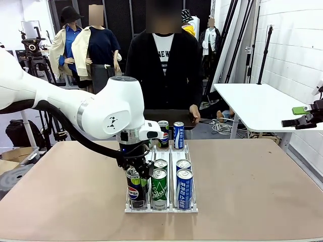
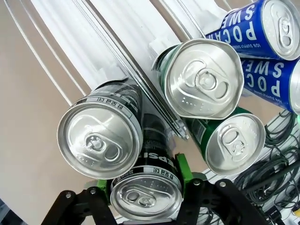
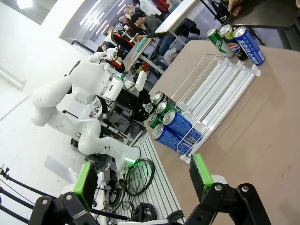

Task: Retrieve and hand over the desired beverage to the person.
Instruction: Pick up a can of the same type that the person held from the Automatic Can Dispenser.

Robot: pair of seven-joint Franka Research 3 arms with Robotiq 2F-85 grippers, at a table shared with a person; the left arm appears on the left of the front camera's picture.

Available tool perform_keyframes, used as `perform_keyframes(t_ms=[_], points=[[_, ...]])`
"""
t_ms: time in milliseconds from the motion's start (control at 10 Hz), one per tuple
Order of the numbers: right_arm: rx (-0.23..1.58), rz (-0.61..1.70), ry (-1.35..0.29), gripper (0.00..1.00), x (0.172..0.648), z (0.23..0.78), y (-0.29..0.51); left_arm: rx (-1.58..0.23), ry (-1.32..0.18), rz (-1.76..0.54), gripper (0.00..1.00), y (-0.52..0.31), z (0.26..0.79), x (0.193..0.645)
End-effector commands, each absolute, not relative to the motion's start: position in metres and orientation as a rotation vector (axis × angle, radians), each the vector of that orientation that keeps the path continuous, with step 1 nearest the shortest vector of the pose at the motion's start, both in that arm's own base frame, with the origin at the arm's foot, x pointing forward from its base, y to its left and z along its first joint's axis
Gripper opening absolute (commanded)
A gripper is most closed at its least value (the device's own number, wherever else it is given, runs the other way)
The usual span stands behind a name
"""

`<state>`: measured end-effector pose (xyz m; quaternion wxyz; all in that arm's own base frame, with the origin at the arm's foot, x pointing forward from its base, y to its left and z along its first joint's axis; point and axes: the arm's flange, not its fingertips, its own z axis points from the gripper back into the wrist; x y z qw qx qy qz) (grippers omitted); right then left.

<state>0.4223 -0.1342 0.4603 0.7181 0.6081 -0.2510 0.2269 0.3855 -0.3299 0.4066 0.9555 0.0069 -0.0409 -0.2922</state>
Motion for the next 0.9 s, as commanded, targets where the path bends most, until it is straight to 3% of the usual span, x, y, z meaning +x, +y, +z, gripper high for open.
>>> perform_keyframes(t_ms=[0, 800], points=[[1.351, 0.51, -0.567, 1.0, 0.421, 0.46, -0.133, 0.028, -0.097, -0.567, 0.0, -0.335, 0.401, 0.388], [1.351, 0.51, -0.567, 1.0, 0.421, 0.46, -0.133, 0.013, -0.083, -0.593, 0.0, -0.33, 0.407, 0.386]])
